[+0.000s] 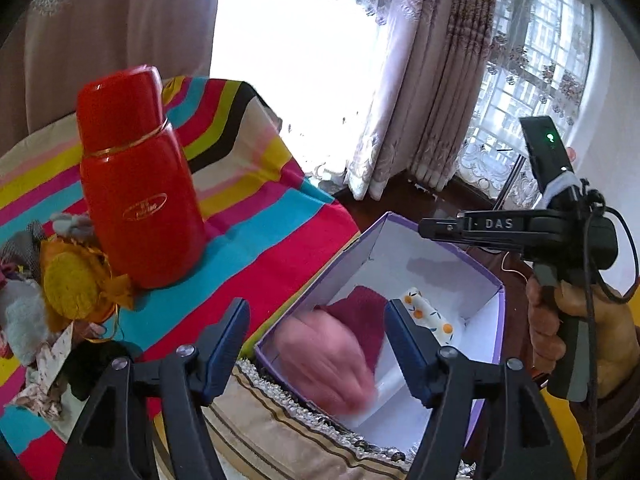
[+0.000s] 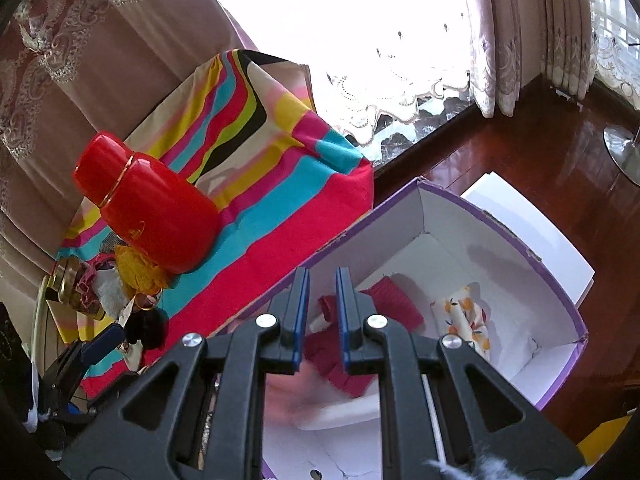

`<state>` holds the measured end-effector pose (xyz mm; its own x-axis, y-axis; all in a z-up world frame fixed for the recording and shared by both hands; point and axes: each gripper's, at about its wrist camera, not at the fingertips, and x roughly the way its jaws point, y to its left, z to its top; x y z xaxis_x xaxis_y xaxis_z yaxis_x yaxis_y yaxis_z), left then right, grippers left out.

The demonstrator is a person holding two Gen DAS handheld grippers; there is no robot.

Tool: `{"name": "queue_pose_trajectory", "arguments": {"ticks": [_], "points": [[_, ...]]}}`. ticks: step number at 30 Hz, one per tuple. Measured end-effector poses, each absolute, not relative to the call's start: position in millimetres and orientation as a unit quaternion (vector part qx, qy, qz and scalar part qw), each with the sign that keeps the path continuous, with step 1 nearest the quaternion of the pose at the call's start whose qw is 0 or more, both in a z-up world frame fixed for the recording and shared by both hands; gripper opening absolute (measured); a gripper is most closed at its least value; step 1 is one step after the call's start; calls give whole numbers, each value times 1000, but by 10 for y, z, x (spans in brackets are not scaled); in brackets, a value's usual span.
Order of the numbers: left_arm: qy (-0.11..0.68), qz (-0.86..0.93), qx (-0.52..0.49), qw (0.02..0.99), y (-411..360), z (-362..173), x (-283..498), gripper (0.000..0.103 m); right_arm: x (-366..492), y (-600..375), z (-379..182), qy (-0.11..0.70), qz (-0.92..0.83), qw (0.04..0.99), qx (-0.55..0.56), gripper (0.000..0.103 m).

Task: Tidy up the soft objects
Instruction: 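Carry the pink hat and glove into the white box and release both, then move both tools back over the pile of soft items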

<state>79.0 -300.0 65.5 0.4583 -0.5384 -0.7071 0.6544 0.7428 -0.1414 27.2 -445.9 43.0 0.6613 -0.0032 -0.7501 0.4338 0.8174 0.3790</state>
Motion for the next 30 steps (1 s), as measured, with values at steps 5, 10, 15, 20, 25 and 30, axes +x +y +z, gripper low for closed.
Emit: {"name": "queue_pose_trajectory", "arguments": {"ticks": [5,10,15,20,25,30], "points": [[393,-341,58,852,-2904,636,838,70,290,-4470,364,400,-121,864,279,17],[393,-337,52,854,-2850,637,844,70,309,-4402,360,406,-113,864,276,17],[396,-331,34,856,-2733,641,867,70,326,-4325,369,412,-108,863,271,17],[396,-321,14,860,-2566,656,873,70,396,-4160,406,420,-98,866,255,17],[398,-303,-15,866,-2324,658,921,70,493,-3917,429,428,-77,868,238,22],[399,-273,-52,874,-1955,628,989,70,647,-3608,433,443,-50,869,217,24]]}}
